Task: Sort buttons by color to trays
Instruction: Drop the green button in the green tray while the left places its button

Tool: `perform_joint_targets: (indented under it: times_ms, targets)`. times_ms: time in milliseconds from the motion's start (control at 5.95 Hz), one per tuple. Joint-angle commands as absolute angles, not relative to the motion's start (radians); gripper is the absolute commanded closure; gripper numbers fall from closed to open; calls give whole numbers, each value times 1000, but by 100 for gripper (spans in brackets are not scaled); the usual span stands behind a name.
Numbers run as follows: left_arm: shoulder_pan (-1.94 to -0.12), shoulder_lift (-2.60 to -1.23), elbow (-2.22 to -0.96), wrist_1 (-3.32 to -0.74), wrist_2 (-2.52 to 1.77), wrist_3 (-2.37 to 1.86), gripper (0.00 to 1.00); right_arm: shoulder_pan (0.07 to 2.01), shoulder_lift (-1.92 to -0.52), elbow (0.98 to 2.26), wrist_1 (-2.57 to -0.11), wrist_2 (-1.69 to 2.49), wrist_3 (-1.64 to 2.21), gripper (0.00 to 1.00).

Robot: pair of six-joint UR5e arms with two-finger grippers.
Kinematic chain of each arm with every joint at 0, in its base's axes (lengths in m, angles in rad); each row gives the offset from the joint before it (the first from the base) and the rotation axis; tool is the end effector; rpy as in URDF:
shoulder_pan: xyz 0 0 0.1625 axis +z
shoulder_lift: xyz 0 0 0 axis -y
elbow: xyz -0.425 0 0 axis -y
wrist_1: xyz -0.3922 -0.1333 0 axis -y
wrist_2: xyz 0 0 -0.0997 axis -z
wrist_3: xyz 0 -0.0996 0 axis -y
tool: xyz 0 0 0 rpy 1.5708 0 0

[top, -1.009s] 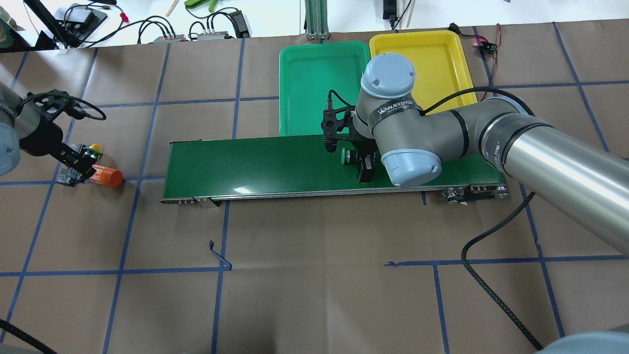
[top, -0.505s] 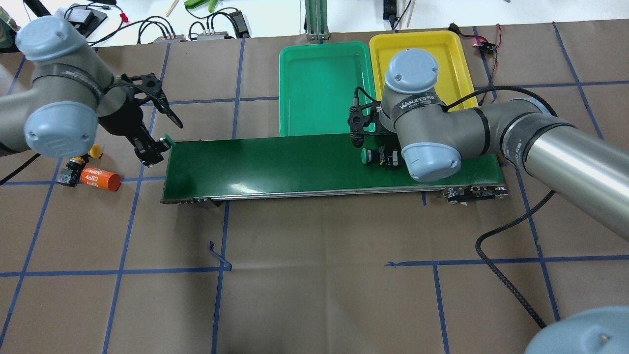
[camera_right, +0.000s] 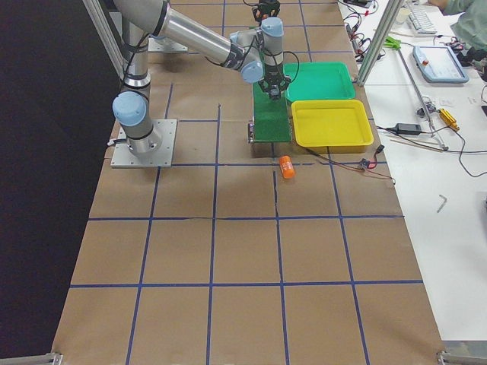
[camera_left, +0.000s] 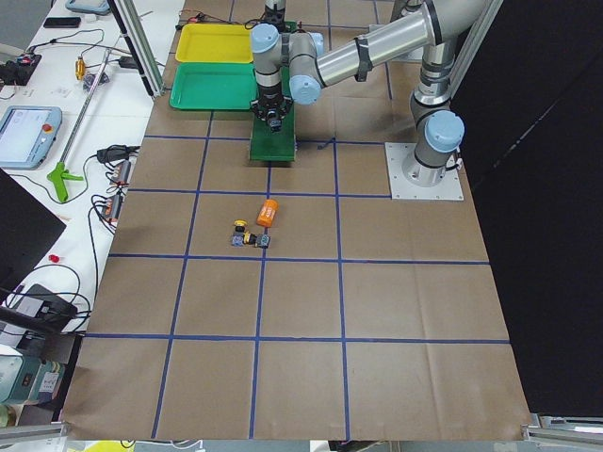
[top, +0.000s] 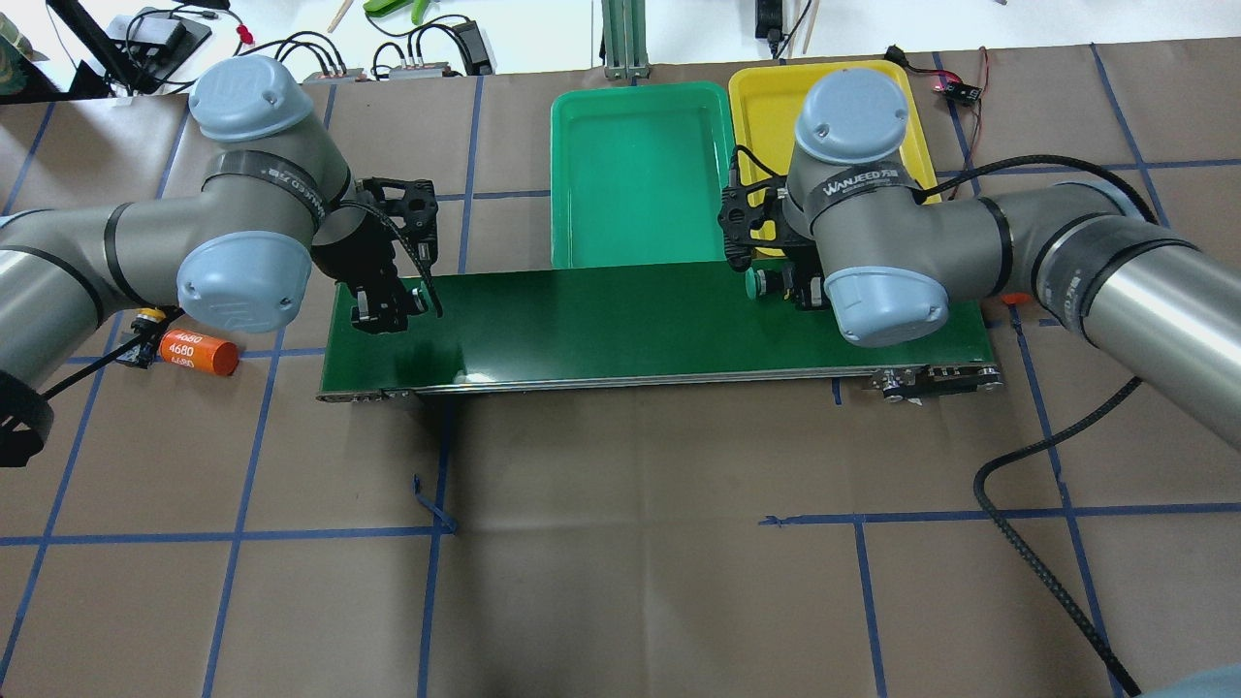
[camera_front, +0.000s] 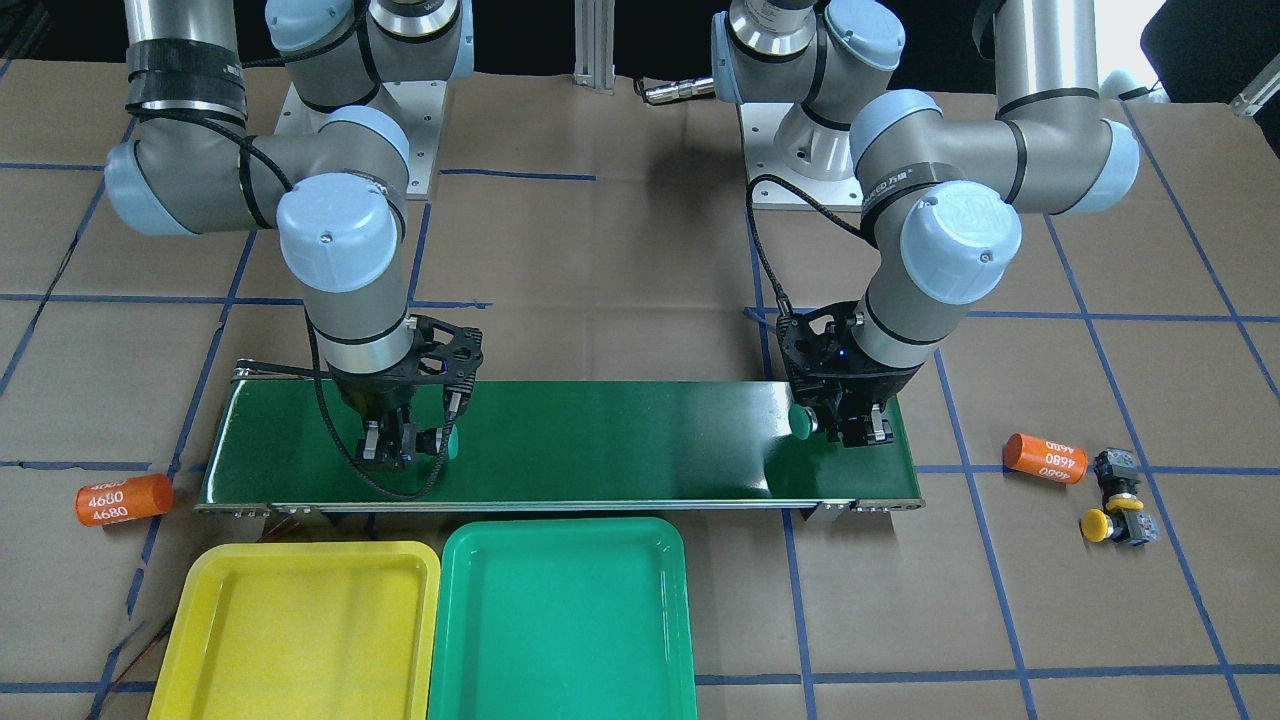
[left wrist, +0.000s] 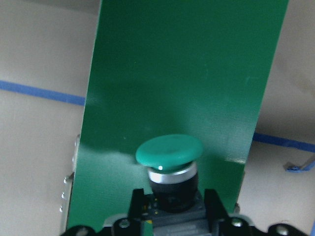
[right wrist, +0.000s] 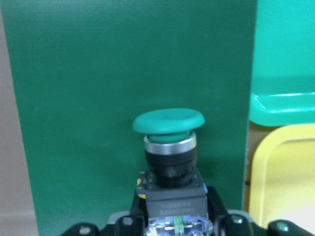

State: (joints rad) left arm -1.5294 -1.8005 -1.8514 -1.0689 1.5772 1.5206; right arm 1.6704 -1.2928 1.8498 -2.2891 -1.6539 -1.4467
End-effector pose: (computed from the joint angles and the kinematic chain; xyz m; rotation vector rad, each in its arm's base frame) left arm -0.1103 -0.5429 0.2843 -2.1165 -2.3197 -0.0165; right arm 0.1805 -0.5487 0.2819 2.0700 -2.1356 0.1108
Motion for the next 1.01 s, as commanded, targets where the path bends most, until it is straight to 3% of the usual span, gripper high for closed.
perform_joint_targets:
  times_ms: [0, 168, 336, 673, 841]
  targets:
    - [-1536, -1830, -1894, -991, 1575, 1575, 98, 1638, -1331, 1798, -2298, -1638, -1473, 93]
    - [-1546, -1822, -1896, -971, 1575, 1562, 89, 1643, -1292, 1699, -2286, -1631, -1473, 93]
    - [-1546, -1835, -1898, -966, 1557, 1559, 20, 1655, -1181, 1595, -2278, -1591, -1473, 92]
    - [-1467, -1804, -1894, -974, 1554, 1531, 12, 1728, -964, 1383, -2287, -1565, -1460, 92]
    - [-1351, -1802, -1873, -973, 1551, 1502, 15, 1753, -874, 1349, -2299, -1540, -1451, 91]
